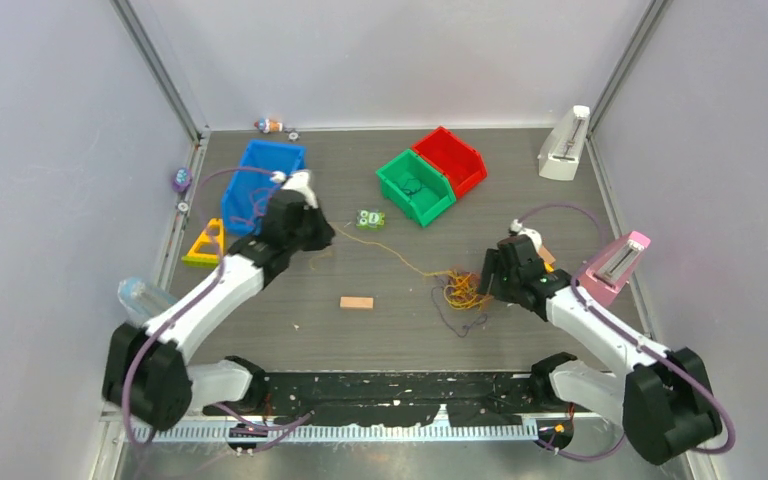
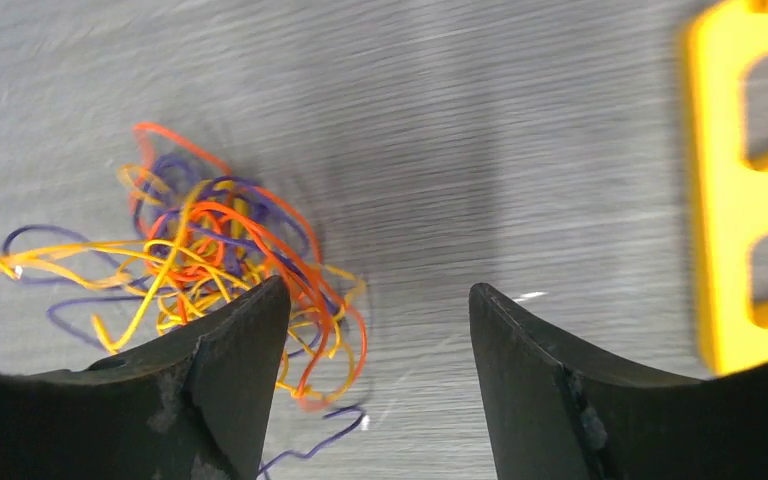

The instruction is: Untangle the cables

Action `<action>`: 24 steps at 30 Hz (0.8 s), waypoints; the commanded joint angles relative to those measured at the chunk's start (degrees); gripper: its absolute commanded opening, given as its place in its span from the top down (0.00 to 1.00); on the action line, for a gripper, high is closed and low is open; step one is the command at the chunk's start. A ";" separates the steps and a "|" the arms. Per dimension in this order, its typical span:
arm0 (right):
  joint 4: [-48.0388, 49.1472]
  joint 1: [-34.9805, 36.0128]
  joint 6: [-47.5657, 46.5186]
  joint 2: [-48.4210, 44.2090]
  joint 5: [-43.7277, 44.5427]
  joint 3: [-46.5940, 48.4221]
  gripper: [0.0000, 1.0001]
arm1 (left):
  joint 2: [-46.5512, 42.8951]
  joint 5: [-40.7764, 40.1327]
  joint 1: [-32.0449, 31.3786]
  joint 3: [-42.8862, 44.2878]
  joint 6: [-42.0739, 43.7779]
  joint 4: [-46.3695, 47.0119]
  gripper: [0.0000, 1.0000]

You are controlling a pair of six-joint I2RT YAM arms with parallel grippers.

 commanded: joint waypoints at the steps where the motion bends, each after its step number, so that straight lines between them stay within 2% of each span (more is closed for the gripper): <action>1: -1.08 -5.78 3.76 -6.40 4.41 -1.67 0.30 | -12.08 -1.17 5.22 -5.00 -1.63 2.23 1.00; 5: 0.60 -6.21 0.57 -9.62 1.63 -1.24 0.29 | -14.84 0.44 5.86 -5.05 -0.61 0.67 1.00; 7: -0.42 -6.17 -0.37 -10.03 2.44 0.11 0.23 | -14.47 0.53 5.86 -3.77 -0.40 -0.98 1.00; 8: -1.20 -6.19 -1.81 -10.01 2.49 1.32 0.16 | -14.37 1.61 5.86 -3.45 -0.26 -1.17 1.00; 11: -0.11 -5.96 -6.32 -10.39 -6.46 2.75 0.06 | -13.92 7.70 5.86 -2.87 0.54 0.51 1.00; 12: 1.76 -5.56 -8.46 -10.70 -12.84 2.79 0.02 | -13.62 8.72 5.86 -2.41 0.62 0.34 1.00; 14: 3.22 -2.92 -9.81 -10.35 -15.79 3.64 0.04 | -13.32 9.61 5.86 -1.56 1.07 -0.41 1.00; 18: 2.67 7.99 -10.75 -4.16 -11.02 7.93 0.05 | -14.07 8.53 5.86 -0.49 2.36 -2.68 1.00; 24: 2.49 16.20 -9.29 9.87 0.52 14.42 0.05 | -15.86 6.42 5.86 -0.06 3.44 -4.81 1.00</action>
